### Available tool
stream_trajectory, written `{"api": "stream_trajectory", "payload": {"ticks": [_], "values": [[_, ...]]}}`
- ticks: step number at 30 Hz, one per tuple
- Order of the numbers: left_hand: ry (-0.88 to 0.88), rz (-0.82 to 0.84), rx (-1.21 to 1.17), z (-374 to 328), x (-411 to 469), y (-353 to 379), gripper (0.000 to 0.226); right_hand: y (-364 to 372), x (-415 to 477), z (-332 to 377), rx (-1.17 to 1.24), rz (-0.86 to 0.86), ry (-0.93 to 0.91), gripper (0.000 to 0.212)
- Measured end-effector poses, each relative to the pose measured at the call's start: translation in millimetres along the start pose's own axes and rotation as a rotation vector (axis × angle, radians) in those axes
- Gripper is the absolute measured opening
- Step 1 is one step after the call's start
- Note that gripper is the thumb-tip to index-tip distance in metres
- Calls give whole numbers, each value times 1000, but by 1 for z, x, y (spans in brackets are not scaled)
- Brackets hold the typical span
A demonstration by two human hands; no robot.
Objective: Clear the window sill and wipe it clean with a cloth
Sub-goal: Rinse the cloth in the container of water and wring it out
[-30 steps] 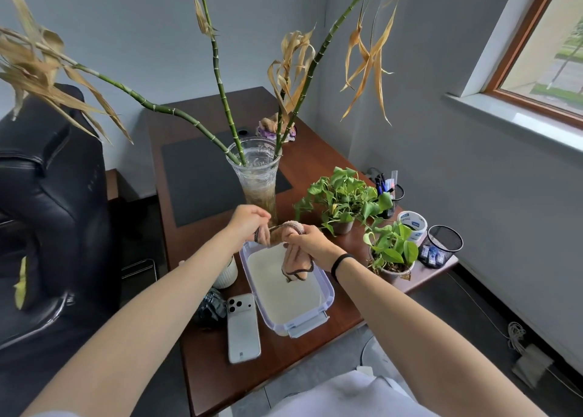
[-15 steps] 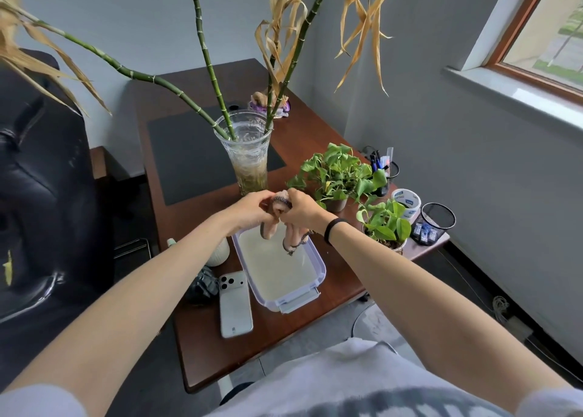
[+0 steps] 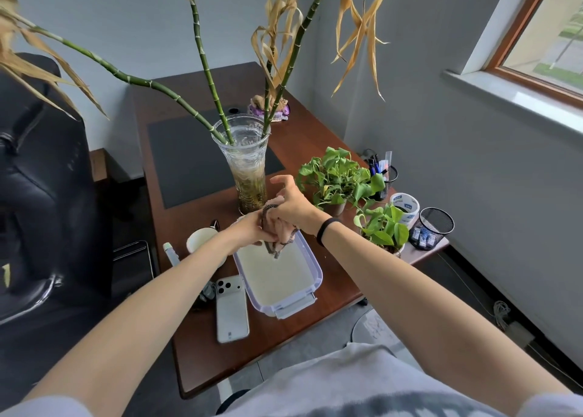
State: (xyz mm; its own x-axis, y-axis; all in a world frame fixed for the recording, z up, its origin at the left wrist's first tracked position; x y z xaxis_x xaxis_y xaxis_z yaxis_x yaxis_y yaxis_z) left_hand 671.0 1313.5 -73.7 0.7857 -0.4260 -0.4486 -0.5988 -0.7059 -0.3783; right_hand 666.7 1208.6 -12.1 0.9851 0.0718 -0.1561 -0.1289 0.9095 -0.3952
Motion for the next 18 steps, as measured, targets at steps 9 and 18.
{"api": "stream_trajectory", "payload": {"ticks": [9, 18], "values": [[15, 104, -95, 5, 4, 27, 73, -4, 4, -13, 269, -105, 53, 45], [-51, -243, -525, 12, 2, 3, 21, -6, 12, -36, 617, -200, 207, 50]]}}
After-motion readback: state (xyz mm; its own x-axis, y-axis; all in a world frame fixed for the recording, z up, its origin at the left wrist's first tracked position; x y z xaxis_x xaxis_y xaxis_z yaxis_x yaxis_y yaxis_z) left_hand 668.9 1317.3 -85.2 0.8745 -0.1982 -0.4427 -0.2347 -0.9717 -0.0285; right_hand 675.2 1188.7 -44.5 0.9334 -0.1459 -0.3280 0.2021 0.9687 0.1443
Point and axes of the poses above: each hand's wrist, its own x-axis towards the middle knuckle, its own y-axis out of the palm, z = x × y, the point moved 7 cm from there along x, towards the middle knuckle, and after that the axes turned 2 degrees about -y, right-handed, at the moved point
